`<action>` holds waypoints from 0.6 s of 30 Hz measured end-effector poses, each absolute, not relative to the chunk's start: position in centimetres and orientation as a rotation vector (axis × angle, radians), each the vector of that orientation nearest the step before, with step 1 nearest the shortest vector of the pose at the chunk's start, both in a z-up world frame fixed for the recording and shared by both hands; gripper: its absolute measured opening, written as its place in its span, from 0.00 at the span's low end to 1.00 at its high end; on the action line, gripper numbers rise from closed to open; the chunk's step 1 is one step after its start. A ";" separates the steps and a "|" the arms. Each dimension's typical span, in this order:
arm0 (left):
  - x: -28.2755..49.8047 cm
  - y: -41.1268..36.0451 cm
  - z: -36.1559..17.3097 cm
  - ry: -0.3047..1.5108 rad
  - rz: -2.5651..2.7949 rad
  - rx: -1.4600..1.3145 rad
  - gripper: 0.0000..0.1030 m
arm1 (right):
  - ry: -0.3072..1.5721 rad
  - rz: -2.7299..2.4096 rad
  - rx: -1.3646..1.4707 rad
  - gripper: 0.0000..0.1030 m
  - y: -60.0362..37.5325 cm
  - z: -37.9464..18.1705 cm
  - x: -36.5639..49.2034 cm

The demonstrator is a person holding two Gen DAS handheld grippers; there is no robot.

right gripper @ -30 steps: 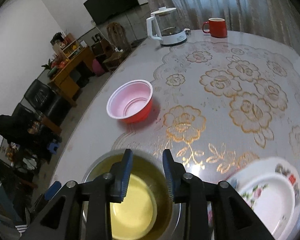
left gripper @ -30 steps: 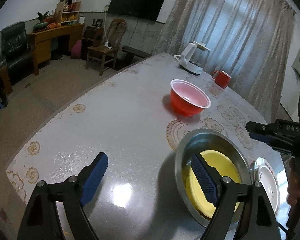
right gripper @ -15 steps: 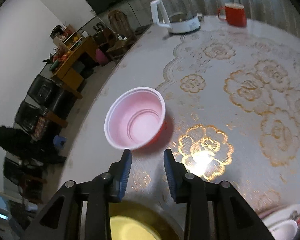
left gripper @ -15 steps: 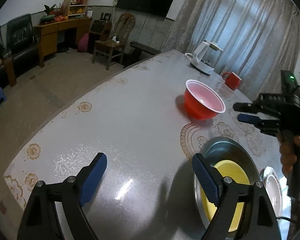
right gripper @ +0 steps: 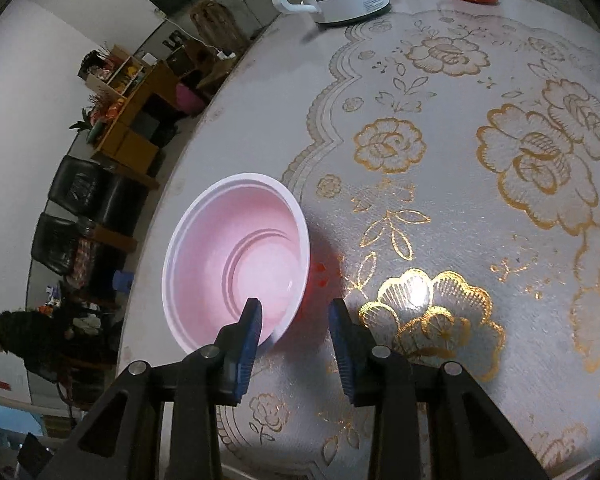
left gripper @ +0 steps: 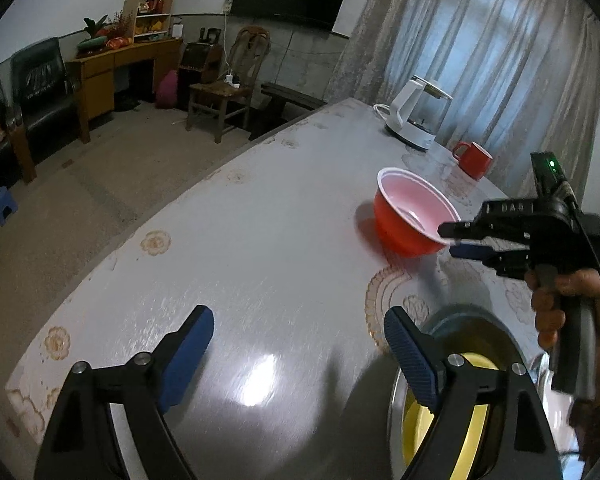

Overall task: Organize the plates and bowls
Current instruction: 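Move both grippers to the rim of the pink-and-red bowl and grasp it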

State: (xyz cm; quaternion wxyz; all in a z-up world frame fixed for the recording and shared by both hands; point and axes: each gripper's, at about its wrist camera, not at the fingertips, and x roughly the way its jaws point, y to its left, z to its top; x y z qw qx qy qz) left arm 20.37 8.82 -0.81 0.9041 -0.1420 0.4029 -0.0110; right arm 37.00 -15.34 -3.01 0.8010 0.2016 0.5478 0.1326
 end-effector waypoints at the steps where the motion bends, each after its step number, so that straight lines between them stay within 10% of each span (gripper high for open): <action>1: 20.7 8.8 -0.7 0.830 -0.024 -0.298 0.85 | 1.174 0.285 0.434 0.33 -15.4 -3.1 37.1; 18: 30.8 4.0 -0.3 0.883 -0.095 -0.213 0.84 | 1.179 0.321 0.398 0.15 -15.9 -3.8 37.3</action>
